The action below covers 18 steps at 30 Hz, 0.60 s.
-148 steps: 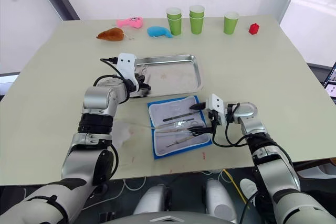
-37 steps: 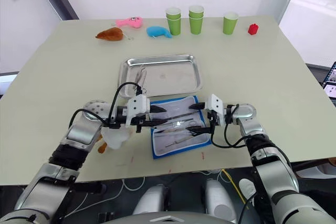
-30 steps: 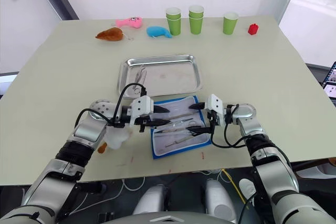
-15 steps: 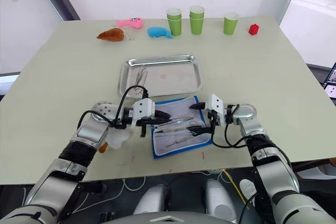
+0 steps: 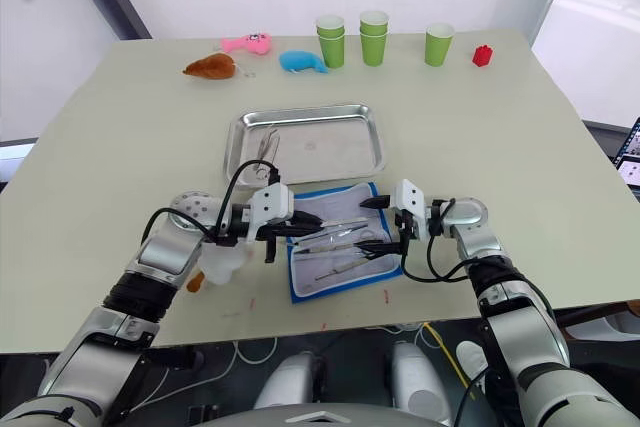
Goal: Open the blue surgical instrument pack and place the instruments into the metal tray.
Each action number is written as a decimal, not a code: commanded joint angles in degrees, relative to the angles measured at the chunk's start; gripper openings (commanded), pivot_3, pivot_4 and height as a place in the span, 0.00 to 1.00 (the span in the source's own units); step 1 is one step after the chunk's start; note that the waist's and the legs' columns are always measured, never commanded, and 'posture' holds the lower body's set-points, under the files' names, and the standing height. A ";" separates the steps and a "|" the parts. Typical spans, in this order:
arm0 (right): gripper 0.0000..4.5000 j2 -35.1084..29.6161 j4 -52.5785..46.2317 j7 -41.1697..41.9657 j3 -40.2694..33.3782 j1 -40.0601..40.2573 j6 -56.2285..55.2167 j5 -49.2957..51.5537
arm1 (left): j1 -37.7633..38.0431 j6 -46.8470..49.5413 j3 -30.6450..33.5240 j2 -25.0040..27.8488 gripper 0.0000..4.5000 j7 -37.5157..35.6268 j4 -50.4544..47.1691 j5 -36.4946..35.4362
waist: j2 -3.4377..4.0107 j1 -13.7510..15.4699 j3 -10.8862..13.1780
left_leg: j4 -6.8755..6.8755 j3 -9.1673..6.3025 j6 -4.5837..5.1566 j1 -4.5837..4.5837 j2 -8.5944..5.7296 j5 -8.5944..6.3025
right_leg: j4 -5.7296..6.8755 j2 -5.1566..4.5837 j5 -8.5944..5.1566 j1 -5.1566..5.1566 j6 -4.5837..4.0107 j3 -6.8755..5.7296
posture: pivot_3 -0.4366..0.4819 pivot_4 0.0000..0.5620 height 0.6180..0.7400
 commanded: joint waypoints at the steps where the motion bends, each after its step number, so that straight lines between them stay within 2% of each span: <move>1: 1.00 -0.49 4.45 -0.70 3.45 3.72 2.72 -4.47 | -0.05 4.40 2.49 2.74 0.01 -0.70 -5.98 -2.06 | 0.01 0.00 0.01 | 0.00 0.00 0.00 -0.01 0.00 0.00 | 0.00 0.00 0.00 0.00 0.00 0.00 | 0.48 0.27 1.00; 8: 1.00 -0.38 4.40 -0.72 3.47 4.00 2.69 -4.44 | 0.48 8.87 3.09 7.43 0.01 -2.55 -11.26 -3.19 | -0.01 -0.02 0.05 | 0.00 -0.01 0.00 -0.01 0.01 0.00 | -0.01 0.00 -0.01 -0.02 0.00 0.00 | 0.48 0.27 1.00; 18: 1.00 -0.16 4.53 -0.75 3.50 3.81 2.66 -4.46 | 0.77 11.59 3.98 14.00 0.01 -5.65 -13.92 -4.46 | -0.02 -0.04 0.10 | -0.01 0.01 0.00 -0.01 0.02 0.00 | -0.02 0.01 -0.02 -0.05 -0.02 0.01 | 0.48 0.27 1.00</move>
